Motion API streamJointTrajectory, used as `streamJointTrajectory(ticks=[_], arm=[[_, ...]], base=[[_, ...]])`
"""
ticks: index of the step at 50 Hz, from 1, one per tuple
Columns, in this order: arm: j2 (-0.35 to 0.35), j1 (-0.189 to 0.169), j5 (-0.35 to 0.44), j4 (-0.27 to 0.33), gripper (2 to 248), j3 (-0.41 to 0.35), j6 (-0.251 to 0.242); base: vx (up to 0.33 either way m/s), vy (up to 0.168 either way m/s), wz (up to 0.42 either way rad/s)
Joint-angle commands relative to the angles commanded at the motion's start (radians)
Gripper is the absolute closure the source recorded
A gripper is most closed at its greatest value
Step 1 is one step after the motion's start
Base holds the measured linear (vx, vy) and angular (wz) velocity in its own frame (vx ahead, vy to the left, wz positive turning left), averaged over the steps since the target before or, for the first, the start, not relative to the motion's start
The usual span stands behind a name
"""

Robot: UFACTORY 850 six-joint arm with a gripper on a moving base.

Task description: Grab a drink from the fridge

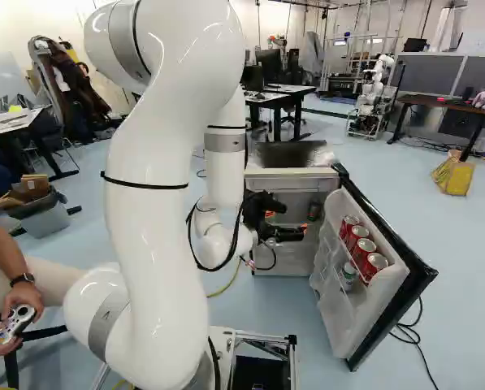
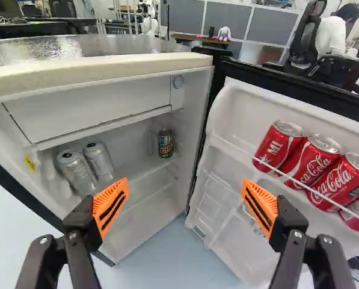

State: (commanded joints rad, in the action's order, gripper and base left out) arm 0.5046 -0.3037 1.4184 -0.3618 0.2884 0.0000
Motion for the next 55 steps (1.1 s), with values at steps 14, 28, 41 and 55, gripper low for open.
streamJointTrajectory(ticks=[14,28,41,55], arm=[[0.01,-0.021,0.0,-0.005,3,0.015,0.0],[0.019,-0.041,0.0,-0.023,3,0.029,0.0],[0.028,-0.057,0.0,-0.048,3,0.043,0.0],[0.041,-0.068,-0.013,-0.08,3,0.064,0.0]], base=[[0.0,0.0,0.0],[0.0,0.0,0.0],[0.0,0.0,0.0],[0.0,0.0,0.0]])
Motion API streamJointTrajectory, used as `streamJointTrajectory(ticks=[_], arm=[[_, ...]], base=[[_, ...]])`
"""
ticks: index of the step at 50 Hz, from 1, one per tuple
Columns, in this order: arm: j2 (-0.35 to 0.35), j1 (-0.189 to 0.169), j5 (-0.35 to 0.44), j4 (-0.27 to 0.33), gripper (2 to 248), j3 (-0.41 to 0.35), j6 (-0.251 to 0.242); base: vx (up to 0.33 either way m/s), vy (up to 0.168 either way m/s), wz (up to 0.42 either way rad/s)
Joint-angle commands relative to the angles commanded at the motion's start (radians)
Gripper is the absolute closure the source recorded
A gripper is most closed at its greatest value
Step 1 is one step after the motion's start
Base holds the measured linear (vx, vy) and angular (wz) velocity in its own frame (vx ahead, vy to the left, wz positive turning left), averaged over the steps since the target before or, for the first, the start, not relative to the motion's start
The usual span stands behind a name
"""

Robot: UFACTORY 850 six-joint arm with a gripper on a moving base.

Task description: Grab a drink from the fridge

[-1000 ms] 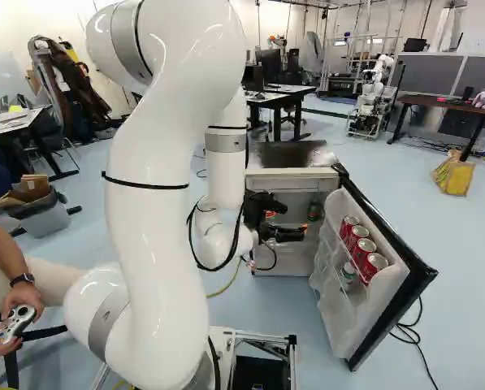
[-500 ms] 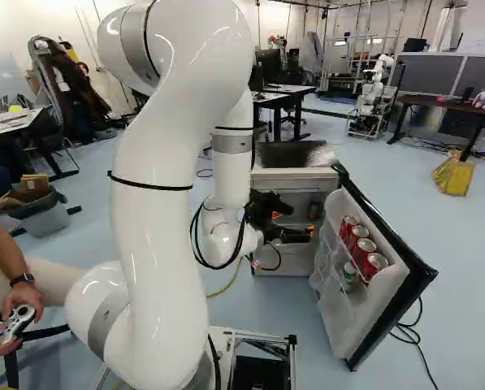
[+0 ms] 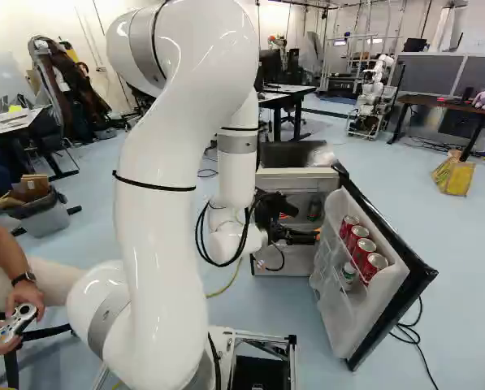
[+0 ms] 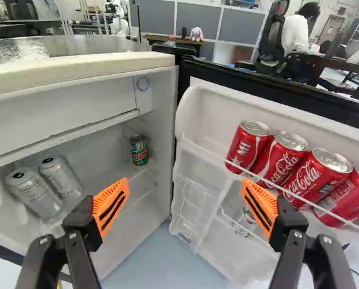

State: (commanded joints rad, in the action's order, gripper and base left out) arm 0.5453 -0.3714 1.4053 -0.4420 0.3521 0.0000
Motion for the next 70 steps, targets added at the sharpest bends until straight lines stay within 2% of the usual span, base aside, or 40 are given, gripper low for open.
streamJointTrajectory(ticks=[15,70], arm=[[-0.007,-0.008,-0.031,-0.035,3,0.015,0.0],[-0.162,-0.009,-0.172,-0.164,3,0.016,0.0]], base=[[0.0,0.0,0.0],[0.0,0.0,0.0]])
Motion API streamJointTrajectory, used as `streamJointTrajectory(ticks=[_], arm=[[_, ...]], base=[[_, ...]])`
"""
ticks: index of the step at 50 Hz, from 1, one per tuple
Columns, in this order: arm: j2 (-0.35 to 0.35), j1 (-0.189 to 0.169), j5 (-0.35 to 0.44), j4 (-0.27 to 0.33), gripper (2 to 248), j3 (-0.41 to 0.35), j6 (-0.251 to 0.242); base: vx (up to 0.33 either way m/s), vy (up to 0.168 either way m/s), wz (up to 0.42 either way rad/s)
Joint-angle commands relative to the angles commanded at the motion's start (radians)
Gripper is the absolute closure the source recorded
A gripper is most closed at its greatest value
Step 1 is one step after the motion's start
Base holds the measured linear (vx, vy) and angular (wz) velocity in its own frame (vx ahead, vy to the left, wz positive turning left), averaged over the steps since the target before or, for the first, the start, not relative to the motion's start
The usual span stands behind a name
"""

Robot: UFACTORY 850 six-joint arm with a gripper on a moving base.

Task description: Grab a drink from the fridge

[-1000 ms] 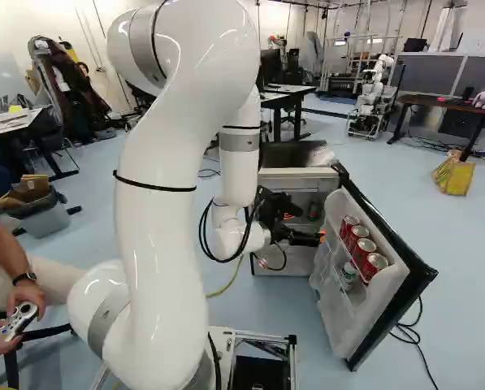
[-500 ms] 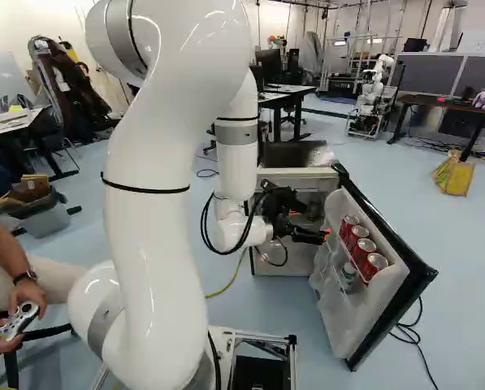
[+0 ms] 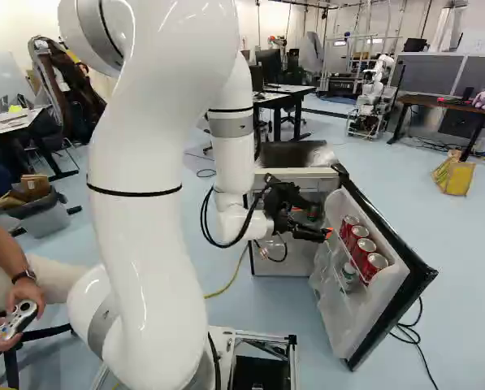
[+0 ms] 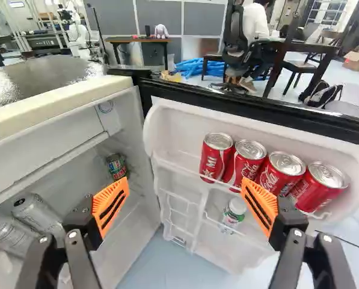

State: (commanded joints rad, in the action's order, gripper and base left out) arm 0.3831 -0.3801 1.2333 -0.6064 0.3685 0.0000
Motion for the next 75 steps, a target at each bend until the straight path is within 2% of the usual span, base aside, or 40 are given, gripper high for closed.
streamJointTrajectory(ticks=[10,29,49,64,75], arm=[[-0.037,0.0,-0.036,-0.042,3,-0.011,0.0],[-0.112,0.001,-0.121,-0.189,3,-0.034,0.0],[-0.183,0.058,-0.189,-0.324,3,-0.066,0.0],[-0.172,0.11,-0.2,-0.347,3,-0.049,0.0],[-0.14,0.105,-0.2,-0.347,3,-0.009,0.0]], base=[[0.0,0.0,0.0],[0.0,0.0,0.0],[0.0,0.0,0.0],[0.0,0.0,0.0],[0.0,0.0,0.0]])
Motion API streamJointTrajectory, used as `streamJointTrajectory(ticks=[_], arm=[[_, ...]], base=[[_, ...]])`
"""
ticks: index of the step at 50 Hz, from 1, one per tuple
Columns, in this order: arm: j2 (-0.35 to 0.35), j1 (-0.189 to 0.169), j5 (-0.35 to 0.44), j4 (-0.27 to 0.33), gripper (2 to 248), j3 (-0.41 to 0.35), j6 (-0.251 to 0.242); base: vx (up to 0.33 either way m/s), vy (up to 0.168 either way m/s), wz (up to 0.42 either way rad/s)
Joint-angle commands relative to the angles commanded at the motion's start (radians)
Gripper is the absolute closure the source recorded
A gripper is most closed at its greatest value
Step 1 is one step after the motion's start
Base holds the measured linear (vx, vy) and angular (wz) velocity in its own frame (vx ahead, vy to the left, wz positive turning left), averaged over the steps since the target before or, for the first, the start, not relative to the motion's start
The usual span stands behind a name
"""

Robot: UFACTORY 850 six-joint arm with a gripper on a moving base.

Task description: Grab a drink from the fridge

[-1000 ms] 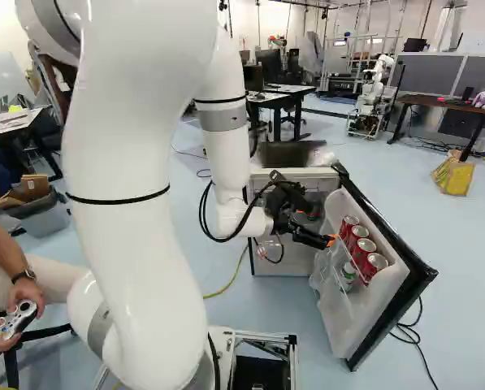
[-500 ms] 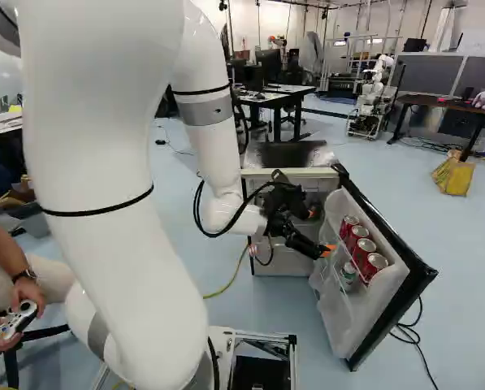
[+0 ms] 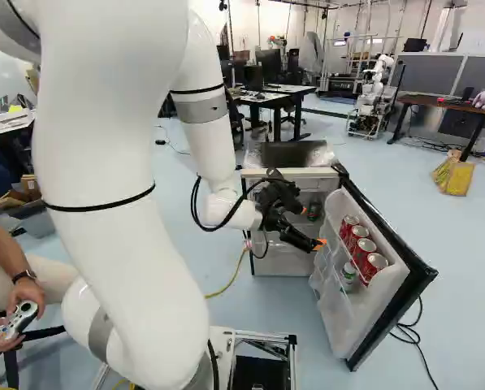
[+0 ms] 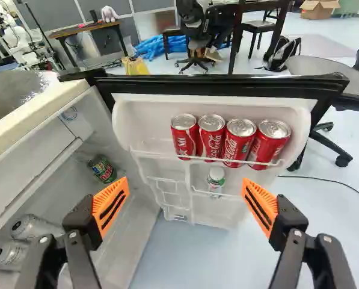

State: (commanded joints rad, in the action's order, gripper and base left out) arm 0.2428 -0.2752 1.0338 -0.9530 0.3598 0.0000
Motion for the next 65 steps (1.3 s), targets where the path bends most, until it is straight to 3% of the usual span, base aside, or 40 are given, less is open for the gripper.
streamJointTrajectory(ticks=[19,48,65], arm=[[0.06,-0.033,0.0,-0.047,3,0.078,0.0],[0.125,-0.052,0.0,-0.127,3,0.169,0.0],[0.162,-0.072,0.0,-0.124,3,0.221,0.0]], base=[[0.0,0.0,0.0],[0.0,0.0,0.0],[0.0,0.0,0.0]])
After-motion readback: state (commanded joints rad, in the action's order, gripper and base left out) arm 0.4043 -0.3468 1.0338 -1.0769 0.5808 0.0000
